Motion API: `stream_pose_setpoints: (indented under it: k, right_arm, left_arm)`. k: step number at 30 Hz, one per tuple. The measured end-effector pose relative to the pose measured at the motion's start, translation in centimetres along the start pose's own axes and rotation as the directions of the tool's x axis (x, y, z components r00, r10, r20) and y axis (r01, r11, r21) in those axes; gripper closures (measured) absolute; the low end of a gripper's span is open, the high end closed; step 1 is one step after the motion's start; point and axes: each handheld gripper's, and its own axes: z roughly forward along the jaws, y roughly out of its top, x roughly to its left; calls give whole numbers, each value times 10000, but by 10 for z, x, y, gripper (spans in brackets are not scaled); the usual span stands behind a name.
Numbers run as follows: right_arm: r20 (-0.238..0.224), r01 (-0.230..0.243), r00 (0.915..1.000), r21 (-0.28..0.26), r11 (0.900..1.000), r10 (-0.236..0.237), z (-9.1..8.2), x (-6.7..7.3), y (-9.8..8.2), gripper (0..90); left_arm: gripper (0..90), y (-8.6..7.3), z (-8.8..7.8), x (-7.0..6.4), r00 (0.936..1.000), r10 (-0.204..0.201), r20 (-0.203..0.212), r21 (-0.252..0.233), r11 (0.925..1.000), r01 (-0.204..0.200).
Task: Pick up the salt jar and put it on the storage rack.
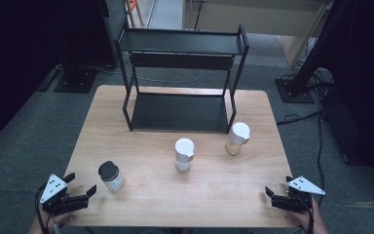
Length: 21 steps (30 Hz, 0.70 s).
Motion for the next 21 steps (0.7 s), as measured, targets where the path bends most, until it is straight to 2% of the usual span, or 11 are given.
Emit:
stream_pose_setpoints:
  k: [10,21]
  right_arm:
    - [13,74,10000,136,9999,-74,1,1,1,71]
    - [56,90,9999,172,9998,-91,1,1,1,70]
  left_arm:
    - [56,0,-4,-4,9997,194,151,-6,9998,-194]
    - [57,9,-11,-18,9994,261,241,38,9996,-262]
